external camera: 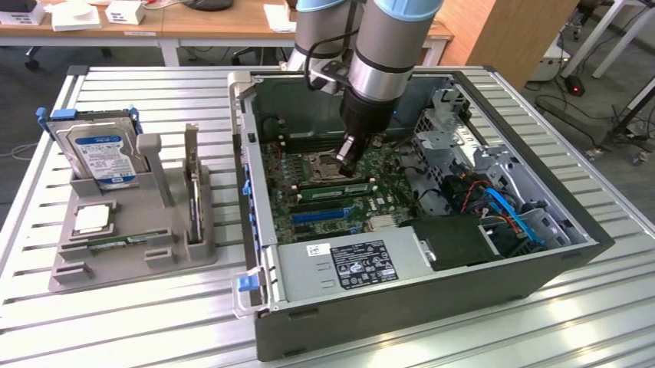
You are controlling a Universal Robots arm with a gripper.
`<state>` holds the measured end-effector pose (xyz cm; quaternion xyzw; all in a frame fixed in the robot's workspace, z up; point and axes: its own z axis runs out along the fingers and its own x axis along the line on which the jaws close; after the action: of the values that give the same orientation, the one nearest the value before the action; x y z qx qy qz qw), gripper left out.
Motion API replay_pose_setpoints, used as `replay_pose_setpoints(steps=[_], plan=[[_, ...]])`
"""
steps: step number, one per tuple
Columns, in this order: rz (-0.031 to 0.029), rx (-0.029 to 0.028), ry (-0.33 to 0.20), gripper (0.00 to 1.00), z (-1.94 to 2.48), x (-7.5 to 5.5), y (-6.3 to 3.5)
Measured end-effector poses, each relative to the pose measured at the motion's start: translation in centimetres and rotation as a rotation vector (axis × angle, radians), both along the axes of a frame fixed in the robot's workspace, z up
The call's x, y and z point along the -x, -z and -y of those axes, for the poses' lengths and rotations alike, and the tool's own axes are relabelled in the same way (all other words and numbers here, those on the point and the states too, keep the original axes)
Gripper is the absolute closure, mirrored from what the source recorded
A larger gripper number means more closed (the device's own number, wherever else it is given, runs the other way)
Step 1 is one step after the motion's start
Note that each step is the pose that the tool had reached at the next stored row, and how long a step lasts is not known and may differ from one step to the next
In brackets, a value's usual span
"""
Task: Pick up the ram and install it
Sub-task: 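Press down the ram until it locks into place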
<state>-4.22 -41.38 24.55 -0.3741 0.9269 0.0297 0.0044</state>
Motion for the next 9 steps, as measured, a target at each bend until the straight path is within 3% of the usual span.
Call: replay_pose_setpoints(steps=[9], plan=[[0.0000, 0.0000, 0.148, 0.91, 0.00, 0.00, 0.14]])
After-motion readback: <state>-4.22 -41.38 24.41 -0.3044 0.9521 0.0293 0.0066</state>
